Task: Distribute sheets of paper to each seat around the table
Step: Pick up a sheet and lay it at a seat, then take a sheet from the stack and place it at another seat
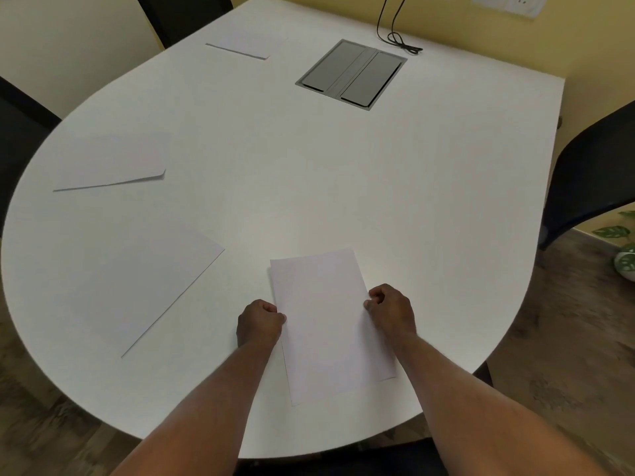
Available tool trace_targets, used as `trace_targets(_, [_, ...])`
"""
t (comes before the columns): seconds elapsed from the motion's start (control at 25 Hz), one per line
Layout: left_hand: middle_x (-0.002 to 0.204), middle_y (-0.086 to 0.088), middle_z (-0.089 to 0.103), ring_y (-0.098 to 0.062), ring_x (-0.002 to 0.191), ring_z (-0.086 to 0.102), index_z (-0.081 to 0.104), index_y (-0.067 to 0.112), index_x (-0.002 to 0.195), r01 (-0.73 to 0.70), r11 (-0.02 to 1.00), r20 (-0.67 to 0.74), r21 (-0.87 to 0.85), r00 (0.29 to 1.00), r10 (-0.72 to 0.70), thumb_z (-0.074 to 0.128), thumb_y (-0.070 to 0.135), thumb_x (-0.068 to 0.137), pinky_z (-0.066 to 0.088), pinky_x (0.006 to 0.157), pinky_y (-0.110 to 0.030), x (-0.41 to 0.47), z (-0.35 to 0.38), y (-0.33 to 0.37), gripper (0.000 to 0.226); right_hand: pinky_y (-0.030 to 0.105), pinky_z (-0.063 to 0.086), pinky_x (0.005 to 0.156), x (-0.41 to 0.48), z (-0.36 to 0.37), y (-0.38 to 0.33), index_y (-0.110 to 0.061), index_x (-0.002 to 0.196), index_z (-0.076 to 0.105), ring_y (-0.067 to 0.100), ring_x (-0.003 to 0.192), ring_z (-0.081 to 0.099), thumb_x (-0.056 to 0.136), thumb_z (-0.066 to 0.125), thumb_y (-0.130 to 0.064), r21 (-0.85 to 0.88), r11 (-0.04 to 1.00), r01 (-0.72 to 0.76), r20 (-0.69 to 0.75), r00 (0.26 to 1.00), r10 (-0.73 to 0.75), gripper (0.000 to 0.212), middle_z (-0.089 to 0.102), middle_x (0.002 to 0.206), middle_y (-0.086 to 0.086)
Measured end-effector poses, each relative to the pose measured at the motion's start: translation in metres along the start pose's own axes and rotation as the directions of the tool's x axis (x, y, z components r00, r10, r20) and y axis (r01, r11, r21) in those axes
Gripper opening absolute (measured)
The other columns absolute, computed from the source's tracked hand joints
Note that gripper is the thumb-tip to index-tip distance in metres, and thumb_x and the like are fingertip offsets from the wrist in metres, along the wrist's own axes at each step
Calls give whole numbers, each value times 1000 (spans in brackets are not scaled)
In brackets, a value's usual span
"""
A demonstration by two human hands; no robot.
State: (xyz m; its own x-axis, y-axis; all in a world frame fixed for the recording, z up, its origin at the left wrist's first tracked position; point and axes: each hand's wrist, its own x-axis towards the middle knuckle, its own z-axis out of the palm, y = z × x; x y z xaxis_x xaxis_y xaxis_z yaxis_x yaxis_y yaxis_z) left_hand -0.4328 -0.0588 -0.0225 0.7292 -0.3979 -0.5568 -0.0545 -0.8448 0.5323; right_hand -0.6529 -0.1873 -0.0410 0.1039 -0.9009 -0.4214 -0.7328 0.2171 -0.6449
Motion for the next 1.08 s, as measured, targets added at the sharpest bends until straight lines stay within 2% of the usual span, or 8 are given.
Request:
trace_targets(0.2, [92, 2, 68, -22, 86, 61, 66, 19, 92, -2, 1000, -30, -6, 1000, 1, 77, 20, 74, 45, 75, -28, 1, 3, -4, 21, 36, 53, 86, 1, 2, 3, -21, 98, 68, 20, 91, 63, 85, 69, -20, -6, 1000, 5, -3, 1000, -5, 13, 68, 94, -4])
trace_targets(0.56, [96, -1, 68, -23, 86, 61, 64, 19, 93, -23, 1000, -25, -18, 999, 23, 76, 21, 74, 45, 74, -29, 3, -1, -10, 23, 35, 53, 83, -3, 1, 4, -23, 94, 66, 21, 90, 64, 82, 69, -23, 16, 1000, 10, -30, 1000, -10, 12, 67, 92, -5])
trace_targets(0.68, [107, -2, 68, -24, 94, 63, 64, 19, 102, -31, 999, -47, 17, 998, 32, 77, 26, 78, 46, 80, -30, -3, -11, -16, 29, 40, 51, 93, -11, -2, 2, -23, 107, 65, 21, 99, 63, 86, 68, -30, -16, 999, 38, -47, 998, -39, 23, 65, 106, -4])
trace_targets(0.8, [125, -3, 63, -25, 111, 61, 61, 18, 118, -87, 993, -71, 77, 993, 92, 74, 30, 82, 46, 91, -35, -15, -25, -18, 40, 43, 44, 103, -25, -7, -3, -21, 123, 61, 23, 115, 57, 89, 67, -34, -110, 989, 99, -72, 992, -108, 38, 59, 126, 0])
trace_targets(0.96, [141, -6, 55, -28, 128, 52, 51, 18, 138, -201, 959, -77, 200, 972, 220, 69, 34, 85, 41, 107, -42, -37, -45, -22, 58, 39, 30, 115, -52, -16, -11, -18, 145, 47, 20, 141, 37, 93, 63, -38, -203, 965, 168, -67, 980, -185, 58, 44, 152, -1])
trace_targets(1.08, [151, -4, 47, -24, 141, 41, 43, 17, 147, -283, 917, -88, 282, 944, 319, 65, 37, 87, 31, 116, -42, -61, -65, -29, 67, 39, 20, 122, -77, -23, -20, -16, 154, 33, 18, 150, 22, 95, 57, -42, -325, 914, 242, -36, 963, -268, 69, 29, 163, 2])
